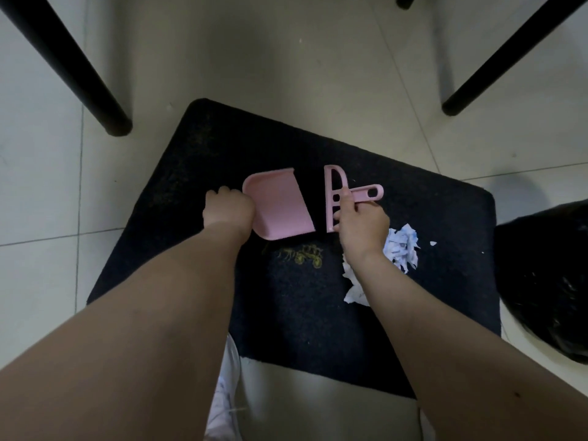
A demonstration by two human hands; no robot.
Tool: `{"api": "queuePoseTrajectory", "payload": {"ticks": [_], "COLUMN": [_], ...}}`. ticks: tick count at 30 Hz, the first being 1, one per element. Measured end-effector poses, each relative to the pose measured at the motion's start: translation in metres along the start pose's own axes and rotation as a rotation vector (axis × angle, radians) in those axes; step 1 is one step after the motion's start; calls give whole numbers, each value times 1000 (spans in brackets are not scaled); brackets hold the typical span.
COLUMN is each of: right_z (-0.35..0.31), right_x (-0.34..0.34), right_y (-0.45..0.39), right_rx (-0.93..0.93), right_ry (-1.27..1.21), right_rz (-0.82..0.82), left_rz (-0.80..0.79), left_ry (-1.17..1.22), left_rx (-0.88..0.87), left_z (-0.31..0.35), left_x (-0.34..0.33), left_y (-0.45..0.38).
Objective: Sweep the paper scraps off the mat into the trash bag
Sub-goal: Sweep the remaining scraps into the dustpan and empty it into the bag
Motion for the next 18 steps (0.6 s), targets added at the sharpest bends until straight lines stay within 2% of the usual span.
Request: {"api": "queuePoseTrajectory", "payload": {"ticks": [5,11,13,18], "right_z": [26,70,85,111], "right_x": [57,116,124,114], "right_y": [-4,4,2,-13], "right_rx": [-69,-161,-199,-255], "right_ry": [105,303,344,451], "right_rz": [143,273,267,105], "left_rz": [8,-20,-18,-14], "left_ry": [-92,-169,-190,-215], "left_rx": [-198,-255,-252,-235], "left_z": [41,85,94,102], "left_x": [-3,-12,-11,-14], "left_y": [28,46,47,45]}}
Point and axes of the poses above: each hand's wrist, its own y-axis away from the middle knuckle, its own x-axis out of the back of the hand, z = x × y, the point moved 8 cm from there along -y, towards the middle knuckle, and after that the axes turned 3 degrees about x, right-handed, at the moved point
